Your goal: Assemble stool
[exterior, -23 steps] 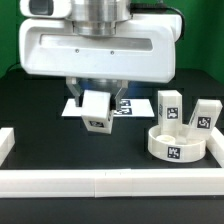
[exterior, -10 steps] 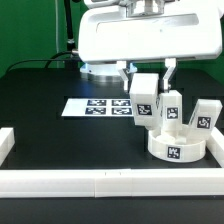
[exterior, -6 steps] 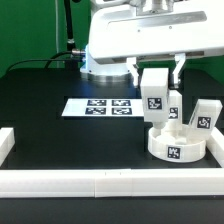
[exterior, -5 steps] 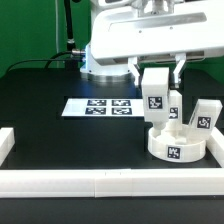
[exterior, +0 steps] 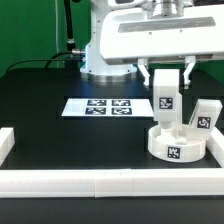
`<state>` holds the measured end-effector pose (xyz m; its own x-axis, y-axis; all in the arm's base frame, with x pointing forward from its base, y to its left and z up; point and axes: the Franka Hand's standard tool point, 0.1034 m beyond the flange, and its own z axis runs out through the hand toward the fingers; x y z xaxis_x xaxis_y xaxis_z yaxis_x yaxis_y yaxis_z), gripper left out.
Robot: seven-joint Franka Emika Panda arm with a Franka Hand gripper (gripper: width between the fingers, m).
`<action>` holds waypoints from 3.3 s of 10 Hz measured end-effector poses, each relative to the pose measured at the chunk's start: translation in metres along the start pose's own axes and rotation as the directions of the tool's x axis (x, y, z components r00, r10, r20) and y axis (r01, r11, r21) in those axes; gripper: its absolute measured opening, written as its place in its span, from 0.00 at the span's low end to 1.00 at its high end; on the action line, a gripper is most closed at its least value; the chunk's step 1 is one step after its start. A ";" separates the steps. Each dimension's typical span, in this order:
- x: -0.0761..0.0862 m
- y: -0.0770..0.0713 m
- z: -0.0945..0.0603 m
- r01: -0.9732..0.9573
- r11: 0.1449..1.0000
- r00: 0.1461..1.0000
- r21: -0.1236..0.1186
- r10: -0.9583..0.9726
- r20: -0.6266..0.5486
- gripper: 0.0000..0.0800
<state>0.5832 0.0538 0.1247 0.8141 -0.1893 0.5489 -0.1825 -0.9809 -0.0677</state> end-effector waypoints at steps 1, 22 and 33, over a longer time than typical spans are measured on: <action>0.000 -0.004 -0.001 0.005 1.000 1.000 0.005 -0.005 -0.004 0.42; -0.015 0.003 0.008 0.063 0.998 0.998 -0.015 -0.063 -0.003 0.42; -0.035 -0.002 0.022 0.089 0.996 0.996 -0.019 -0.089 0.030 0.42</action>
Offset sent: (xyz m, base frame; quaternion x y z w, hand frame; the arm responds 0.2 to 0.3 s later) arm 0.0000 0.0000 0.0000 0.0000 0.0000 0.0000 1.0000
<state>0.5672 0.0618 0.0877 0.8432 -0.1029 0.5277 -0.1195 -0.9928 -0.0027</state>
